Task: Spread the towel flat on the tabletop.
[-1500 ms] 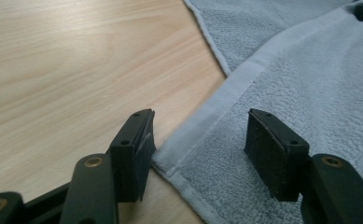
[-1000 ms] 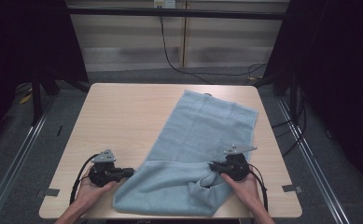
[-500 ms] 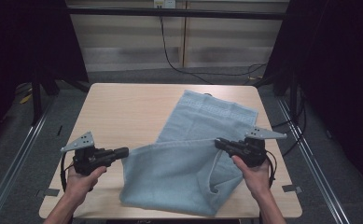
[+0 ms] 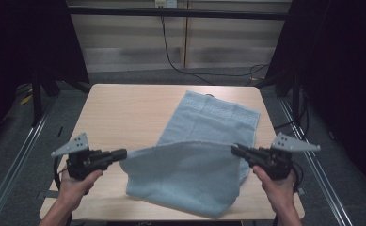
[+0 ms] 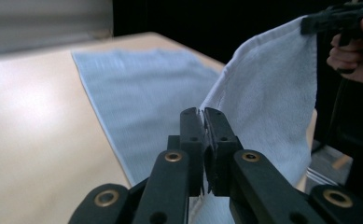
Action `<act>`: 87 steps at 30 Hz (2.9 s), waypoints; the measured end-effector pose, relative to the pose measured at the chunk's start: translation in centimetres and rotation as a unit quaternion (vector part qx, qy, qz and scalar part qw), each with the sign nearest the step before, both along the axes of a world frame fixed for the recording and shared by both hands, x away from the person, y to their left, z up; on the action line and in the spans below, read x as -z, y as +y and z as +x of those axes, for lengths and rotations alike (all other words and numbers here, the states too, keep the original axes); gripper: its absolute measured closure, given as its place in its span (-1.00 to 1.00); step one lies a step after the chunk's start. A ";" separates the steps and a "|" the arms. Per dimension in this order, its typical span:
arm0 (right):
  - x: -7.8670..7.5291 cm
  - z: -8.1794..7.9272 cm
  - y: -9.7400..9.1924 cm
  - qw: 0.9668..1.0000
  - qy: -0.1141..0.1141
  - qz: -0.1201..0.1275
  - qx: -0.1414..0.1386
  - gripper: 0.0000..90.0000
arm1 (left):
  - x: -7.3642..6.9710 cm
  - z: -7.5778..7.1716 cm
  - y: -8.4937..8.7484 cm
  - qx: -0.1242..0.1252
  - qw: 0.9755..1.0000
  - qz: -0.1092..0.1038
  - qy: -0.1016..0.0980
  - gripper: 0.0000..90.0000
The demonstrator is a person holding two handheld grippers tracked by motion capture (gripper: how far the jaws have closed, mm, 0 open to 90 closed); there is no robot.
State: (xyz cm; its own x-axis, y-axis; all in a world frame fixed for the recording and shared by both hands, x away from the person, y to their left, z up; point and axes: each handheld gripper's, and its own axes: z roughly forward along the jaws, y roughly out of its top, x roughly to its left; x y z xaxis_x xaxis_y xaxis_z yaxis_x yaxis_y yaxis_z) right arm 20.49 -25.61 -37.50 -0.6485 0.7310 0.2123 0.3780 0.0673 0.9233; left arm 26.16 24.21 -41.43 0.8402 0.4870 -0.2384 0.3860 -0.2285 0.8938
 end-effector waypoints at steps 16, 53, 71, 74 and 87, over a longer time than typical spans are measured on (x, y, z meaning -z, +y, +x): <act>9.2 -6.8 0.9 0.987 0.129 -0.042 -0.081 0.65 | 5.6 -2.2 -0.3 0.032 0.995 0.066 0.065 0.73; 7.7 -7.7 3.8 0.974 0.142 -0.104 -0.144 0.80 | 5.5 -6.0 0.3 0.123 0.989 0.016 0.083 0.81; 10.3 3.6 1.7 0.982 0.148 -0.114 -0.005 0.15 | 7.8 5.9 -7.3 0.049 0.988 0.119 0.088 0.08; 10.8 4.7 1.0 0.983 0.145 -0.113 0.023 0.06 | 8.3 7.2 -9.0 0.046 0.987 0.131 0.084 -0.07; 11.5 4.5 -1.1 0.975 0.142 -0.148 0.086 0.01 | 9.0 3.8 -8.1 0.047 0.985 0.166 0.028 0.85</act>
